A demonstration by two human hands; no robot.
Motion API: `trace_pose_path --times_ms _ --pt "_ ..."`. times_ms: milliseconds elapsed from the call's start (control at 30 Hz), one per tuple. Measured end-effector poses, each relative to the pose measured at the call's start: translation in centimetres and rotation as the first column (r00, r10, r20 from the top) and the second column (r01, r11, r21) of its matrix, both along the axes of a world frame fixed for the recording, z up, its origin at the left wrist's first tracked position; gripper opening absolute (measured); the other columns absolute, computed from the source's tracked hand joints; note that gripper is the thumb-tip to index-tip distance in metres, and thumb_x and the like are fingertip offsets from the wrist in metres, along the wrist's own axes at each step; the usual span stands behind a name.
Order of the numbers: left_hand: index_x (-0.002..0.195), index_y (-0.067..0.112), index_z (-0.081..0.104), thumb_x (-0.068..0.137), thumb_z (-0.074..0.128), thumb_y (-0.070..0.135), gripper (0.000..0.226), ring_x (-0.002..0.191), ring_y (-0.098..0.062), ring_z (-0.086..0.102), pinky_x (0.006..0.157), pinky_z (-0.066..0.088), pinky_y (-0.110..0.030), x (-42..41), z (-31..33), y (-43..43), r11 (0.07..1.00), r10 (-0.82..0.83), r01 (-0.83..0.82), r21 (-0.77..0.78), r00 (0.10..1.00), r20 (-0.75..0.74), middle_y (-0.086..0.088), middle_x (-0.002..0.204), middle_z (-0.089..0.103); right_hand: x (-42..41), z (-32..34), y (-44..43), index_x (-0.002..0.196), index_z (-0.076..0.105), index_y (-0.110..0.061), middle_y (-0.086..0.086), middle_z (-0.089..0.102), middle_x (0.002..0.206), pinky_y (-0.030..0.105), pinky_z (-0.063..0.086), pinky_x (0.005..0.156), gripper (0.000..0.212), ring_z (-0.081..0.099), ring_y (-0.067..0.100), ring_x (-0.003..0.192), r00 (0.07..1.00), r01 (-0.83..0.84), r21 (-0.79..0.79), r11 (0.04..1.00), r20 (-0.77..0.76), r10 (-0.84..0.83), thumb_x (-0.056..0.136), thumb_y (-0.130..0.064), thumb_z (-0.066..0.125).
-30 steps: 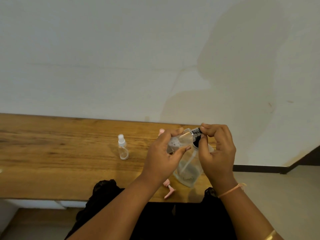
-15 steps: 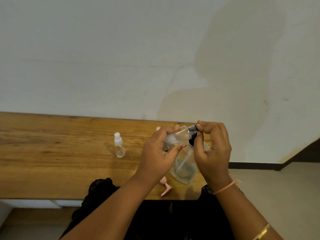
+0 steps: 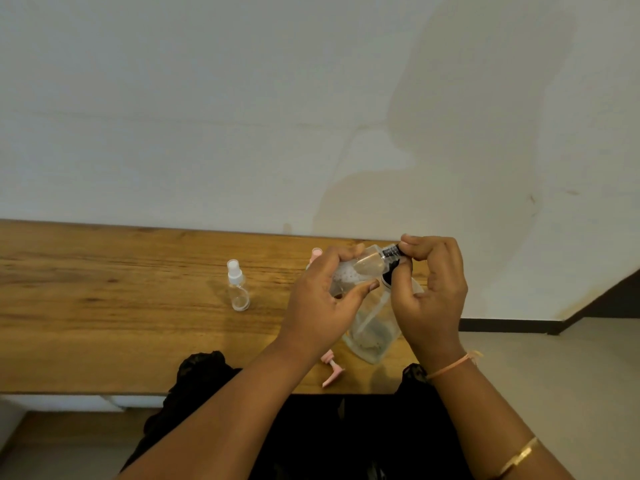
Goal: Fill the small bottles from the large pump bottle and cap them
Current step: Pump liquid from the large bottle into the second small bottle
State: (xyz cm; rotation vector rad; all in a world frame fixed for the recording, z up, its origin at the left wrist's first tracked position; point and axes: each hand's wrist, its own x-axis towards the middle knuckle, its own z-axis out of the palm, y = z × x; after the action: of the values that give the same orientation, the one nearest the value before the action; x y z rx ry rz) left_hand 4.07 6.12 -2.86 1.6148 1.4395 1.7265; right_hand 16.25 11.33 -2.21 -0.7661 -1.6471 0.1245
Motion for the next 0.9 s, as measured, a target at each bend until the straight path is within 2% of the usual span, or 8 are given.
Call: trace_pose_path --times_ms 167,300,500,700,900 --pt "0.101 0.037 0.051 0.075 0.077 0.012 0.045 0.107 0.01 0.055 0.084 0.042 -0.004 0.0 0.0 0.0 0.999 0.022 -0.021 0.036 1.0 -0.007 0.024 0.108 0.058 -0.1 0.3 0.0 0.086 0.061 0.002 0.005 0.053 0.092 0.008 0.042 0.083 0.016 0.053 0.009 0.089 1.0 -0.018 0.001 1.0 -0.019 0.018 0.08 -0.002 0.047" --pt "0.096 0.041 0.049 0.075 0.077 0.011 0.046 0.107 0.013 0.054 0.084 0.043 -0.004 -0.1 -0.2 0.2 1.0 -0.01 0.01 -0.023 1.0 0.006 0.023 0.11 0.057 0.0 -0.4 0.7 0.084 0.061 0.0 0.002 0.051 0.092 0.011 0.044 0.082 0.013 0.057 0.017 0.088 0.999 -0.045 -0.03 0.999 -0.021 0.045 0.081 -0.004 0.048" --pt "0.093 0.038 0.051 0.076 0.076 0.012 0.041 0.107 0.015 0.053 0.081 0.043 -0.002 0.0 -0.1 0.2 0.996 -0.04 0.043 -0.076 0.998 0.042 0.021 0.112 0.057 0.3 -0.5 0.7 0.084 0.061 0.001 0.003 0.051 0.092 0.014 0.045 0.083 0.015 0.059 0.024 0.087 0.998 -0.065 -0.042 0.997 -0.011 0.064 0.083 -0.006 0.048" --pt "0.099 0.041 0.049 0.075 0.076 0.012 0.046 0.108 0.011 0.054 0.084 0.042 -0.003 0.3 0.2 -0.5 1.0 -0.003 0.003 0.011 1.0 0.012 0.022 0.111 0.057 0.1 0.3 -0.3 0.087 0.061 0.004 0.002 0.051 0.096 0.012 0.044 0.084 0.016 0.056 0.017 0.089 0.999 0.012 0.035 0.999 0.033 -0.013 0.081 -0.002 0.047" --pt "0.096 0.042 0.049 0.076 0.076 0.015 0.043 0.107 0.011 0.055 0.081 0.043 -0.003 0.2 0.1 0.0 0.998 -0.024 0.026 -0.058 0.999 0.034 0.021 0.112 0.058 0.1 -0.4 0.5 0.086 0.06 0.003 0.003 0.05 0.094 0.009 0.043 0.083 0.016 0.053 0.011 0.089 1.0 0.002 0.001 1.0 0.025 -0.002 0.081 -0.004 0.047"
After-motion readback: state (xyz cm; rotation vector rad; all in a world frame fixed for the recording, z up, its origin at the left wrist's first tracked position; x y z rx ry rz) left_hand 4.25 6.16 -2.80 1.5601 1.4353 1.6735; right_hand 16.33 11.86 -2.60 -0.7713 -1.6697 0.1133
